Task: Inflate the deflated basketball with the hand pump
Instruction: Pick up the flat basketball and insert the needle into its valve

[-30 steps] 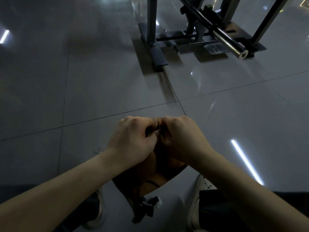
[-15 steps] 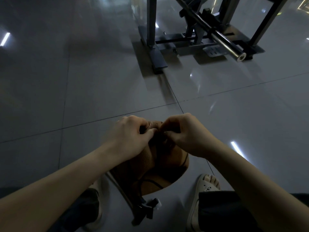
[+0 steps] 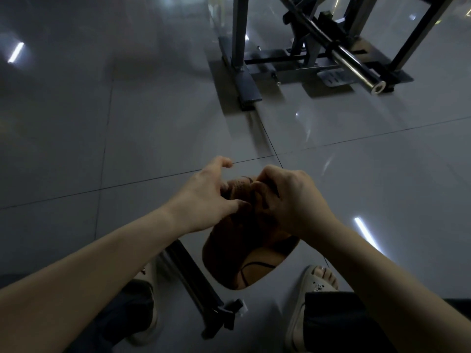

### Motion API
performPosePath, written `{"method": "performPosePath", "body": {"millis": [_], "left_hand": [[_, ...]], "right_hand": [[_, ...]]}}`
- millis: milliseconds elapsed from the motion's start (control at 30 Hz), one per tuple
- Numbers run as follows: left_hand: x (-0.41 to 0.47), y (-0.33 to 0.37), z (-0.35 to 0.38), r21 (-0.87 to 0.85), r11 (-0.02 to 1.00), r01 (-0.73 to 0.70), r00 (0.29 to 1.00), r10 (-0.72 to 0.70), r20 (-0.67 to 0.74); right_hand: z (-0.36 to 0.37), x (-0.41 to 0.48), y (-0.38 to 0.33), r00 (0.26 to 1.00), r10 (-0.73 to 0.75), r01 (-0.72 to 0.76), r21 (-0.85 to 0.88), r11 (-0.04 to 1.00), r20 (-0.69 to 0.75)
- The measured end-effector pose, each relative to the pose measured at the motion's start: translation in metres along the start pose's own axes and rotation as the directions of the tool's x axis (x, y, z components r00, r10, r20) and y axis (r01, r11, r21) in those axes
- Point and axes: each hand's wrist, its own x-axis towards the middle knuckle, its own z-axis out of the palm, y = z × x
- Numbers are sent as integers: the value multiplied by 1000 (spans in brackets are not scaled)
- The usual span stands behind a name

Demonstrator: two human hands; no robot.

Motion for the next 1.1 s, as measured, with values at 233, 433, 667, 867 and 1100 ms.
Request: {"method": "performPosePath", "body": {"millis": [233, 433, 667, 867, 1100], "left_hand": [[1, 4, 3, 216, 959, -186, 980, 198, -36], [1, 2, 0, 367, 890, -270, 946, 317, -72], [-2, 14, -1, 427, 851, -307, 901, 405, -159], [-9, 20, 10, 267, 957, -116, 938, 193, -286], [-2, 15, 4, 35, 999, 24, 981, -17, -192]], "right_hand": [[1, 2, -2, 994, -101, 98, -42, 994, -53], [1, -1, -5, 983, -163, 158, -68, 985, -85], [4, 0, -8, 954, -195, 169, -131, 977, -229], [20, -2, -14, 946, -143, 115, -112, 987, -291], [22, -1, -7, 972, -149, 153, 10, 988, -180]]}}
